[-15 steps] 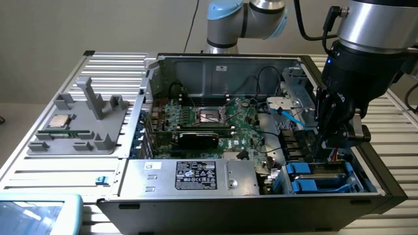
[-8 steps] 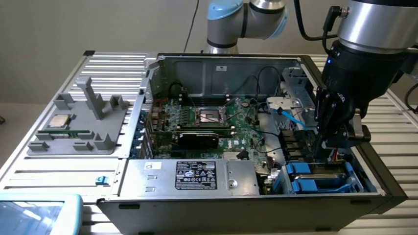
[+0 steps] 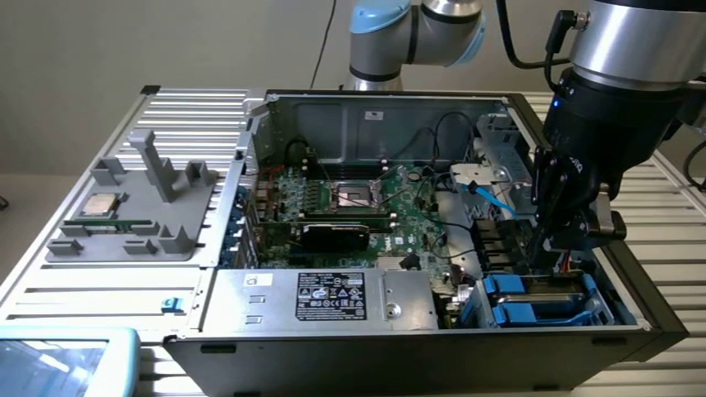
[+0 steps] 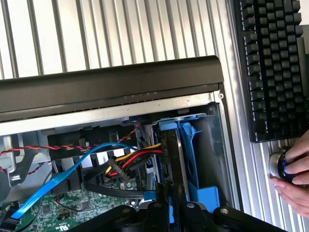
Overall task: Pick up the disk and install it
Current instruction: 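Insert the first disk wire, then insert the second disk wire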
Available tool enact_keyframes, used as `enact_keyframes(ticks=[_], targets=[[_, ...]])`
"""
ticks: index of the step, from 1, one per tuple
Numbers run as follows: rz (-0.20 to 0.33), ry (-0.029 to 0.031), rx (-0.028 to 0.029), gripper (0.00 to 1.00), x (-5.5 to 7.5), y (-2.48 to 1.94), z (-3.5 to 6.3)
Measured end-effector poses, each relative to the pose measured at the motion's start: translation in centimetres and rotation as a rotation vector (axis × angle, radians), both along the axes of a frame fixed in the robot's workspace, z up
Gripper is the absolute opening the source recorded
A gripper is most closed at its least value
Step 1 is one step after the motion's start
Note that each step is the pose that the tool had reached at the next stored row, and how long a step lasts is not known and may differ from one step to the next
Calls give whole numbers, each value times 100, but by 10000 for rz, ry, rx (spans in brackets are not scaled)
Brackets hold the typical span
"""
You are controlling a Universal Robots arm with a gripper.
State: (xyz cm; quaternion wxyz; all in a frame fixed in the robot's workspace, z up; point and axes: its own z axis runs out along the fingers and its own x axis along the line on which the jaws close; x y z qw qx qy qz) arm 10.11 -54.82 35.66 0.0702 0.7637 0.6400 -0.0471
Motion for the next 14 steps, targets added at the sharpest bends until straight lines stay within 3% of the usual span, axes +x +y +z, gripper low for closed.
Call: enact_keyframes(ticks=[5,10,12,14], targets=[[46,3,0,16,12,-2,1],[195,33,36,16,53,-6,1],[252,37,73,16,59,-9,-1],[284,40,199,16,62,-14,0]])
